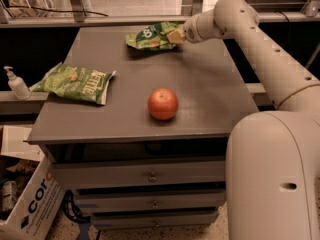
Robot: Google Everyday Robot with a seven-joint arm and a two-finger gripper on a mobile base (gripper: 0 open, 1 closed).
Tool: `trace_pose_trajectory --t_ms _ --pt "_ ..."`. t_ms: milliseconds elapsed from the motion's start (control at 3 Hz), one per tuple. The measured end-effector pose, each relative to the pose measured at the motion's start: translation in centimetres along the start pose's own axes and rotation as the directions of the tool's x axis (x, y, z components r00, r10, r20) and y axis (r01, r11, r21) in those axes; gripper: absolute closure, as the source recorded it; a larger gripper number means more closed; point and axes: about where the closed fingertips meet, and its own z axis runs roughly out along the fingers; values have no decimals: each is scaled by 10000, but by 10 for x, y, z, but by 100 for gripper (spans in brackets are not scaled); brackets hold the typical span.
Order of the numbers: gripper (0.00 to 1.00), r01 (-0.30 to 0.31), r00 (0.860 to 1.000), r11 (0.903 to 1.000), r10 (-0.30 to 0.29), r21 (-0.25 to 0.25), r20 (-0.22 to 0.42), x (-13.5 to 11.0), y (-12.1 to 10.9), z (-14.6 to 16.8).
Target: Pick green rice chip bag
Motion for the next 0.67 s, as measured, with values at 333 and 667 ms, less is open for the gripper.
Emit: trace_pose_trajectory --t_ms 333,667 --pt "100 -66 9996 9995 74 -311 256 -8 6 -37" --pt "100 -248 9961 9982 293 -546 831 -17 9 -73"
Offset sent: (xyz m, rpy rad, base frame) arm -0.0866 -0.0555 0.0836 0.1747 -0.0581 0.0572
